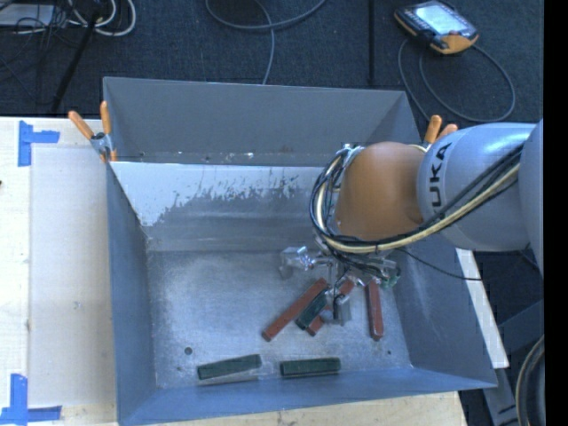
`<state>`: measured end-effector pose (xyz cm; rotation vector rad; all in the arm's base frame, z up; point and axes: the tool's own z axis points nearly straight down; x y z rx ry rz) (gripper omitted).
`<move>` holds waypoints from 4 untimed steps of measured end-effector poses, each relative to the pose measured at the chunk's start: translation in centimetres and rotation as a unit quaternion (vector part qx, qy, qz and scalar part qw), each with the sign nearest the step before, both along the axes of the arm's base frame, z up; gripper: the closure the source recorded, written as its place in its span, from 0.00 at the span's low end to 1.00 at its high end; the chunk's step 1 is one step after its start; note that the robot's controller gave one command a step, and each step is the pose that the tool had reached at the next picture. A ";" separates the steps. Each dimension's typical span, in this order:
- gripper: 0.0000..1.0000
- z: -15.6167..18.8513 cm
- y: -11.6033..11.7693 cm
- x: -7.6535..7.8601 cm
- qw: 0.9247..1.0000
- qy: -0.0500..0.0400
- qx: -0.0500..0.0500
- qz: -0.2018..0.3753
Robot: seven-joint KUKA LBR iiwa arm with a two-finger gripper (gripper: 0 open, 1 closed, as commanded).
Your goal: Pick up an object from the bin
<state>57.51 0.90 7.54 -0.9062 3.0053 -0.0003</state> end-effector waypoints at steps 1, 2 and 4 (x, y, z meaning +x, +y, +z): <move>1.00 -0.1 1.7 -0.4 0.998 0.001 -0.004 0.055; 1.00 -0.1 1.7 -0.4 0.998 0.001 -0.004 0.055; 1.00 1.0 1.8 -0.5 0.999 0.003 -0.001 0.054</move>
Offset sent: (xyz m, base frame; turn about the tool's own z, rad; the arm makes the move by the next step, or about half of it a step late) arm 0.0000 0.0000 0.0000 0.0000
